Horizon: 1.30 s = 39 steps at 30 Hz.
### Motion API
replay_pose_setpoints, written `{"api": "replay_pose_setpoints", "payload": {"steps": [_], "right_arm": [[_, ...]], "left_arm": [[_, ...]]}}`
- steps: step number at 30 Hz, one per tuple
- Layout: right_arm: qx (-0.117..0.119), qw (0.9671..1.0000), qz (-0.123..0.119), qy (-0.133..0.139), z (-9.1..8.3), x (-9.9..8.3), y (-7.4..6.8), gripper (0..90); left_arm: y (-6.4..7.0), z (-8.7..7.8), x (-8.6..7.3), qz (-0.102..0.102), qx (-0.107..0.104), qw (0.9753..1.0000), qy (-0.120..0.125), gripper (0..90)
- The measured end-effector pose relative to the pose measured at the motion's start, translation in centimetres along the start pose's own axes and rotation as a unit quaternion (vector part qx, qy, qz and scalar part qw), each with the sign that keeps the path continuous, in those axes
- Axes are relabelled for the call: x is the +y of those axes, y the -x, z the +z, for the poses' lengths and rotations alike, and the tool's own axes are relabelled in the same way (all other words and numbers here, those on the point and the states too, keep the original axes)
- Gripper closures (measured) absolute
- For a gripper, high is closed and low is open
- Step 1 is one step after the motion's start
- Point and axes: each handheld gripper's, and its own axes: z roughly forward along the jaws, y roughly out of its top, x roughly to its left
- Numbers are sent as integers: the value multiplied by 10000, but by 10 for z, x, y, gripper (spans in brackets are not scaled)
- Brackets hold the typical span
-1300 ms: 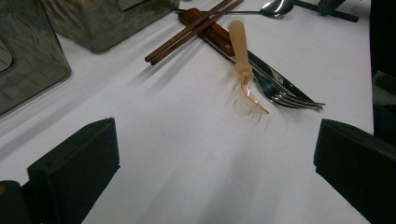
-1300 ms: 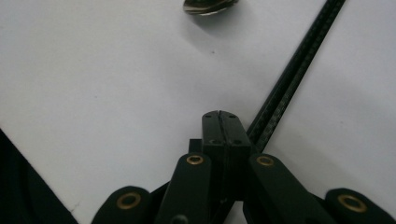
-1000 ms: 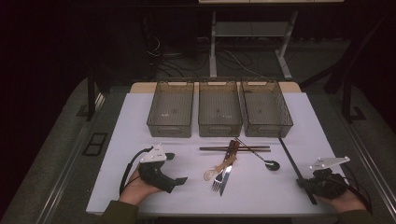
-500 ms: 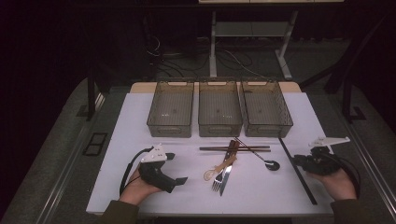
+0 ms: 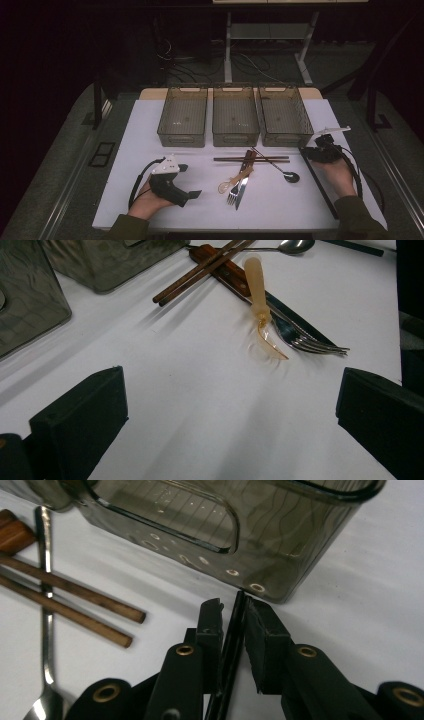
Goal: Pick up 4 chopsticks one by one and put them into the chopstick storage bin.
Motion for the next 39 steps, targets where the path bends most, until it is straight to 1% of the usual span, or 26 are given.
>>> {"api": "replay_pose_setpoints", "payload": {"steps": [5,8,13,16,20,25,26,31,33,34,35,37,39], "right_arm": [[-62,10000,-55,-37,4,0,0,778],[-137,9998,-139,-65,7,-1,-2,791],[-210,9995,-215,-73,7,-1,-4,794],[-212,9995,-230,-67,8,-1,-5,795],[-155,9995,-266,-56,8,-1,-7,796],[17,9994,-332,-50,10,1,-12,797],[23,9993,-361,-62,11,1,-14,797],[197,9984,-522,-52,13,3,-21,798],[215,9977,-637,-46,14,4,-24,799],[262,9977,-622,-56,15,4,-26,799],[258,9974,-667,-42,15,4,-26,798],[265,9974,-676,-26,15,4,-27,786],[276,9978,-597,27,10,4,-26,755]], "left_arm": [[0,0,0,-2,3,10000,21,0],[0,0,0,6,-2,10000,16,0],[0,0,0,1,-1,10000,19,0],[0,0,0,14,-7,10000,12,0],[0,0,0,-1,-7,10000,18,0],[0,0,0,5,-7,10000,15,0],[0,0,0,4,-9,10000,16,0],[0,0,0,6,-11,10000,15,0],[0,0,0,4,-15,10000,20,0],[0,0,0,7,-13,10000,20,0],[0,0,0,7,-13,10000,20,0],[0,0,0,8,-16,10000,14,0],[0,-1,0,5,-12,10000,20,0]]}}
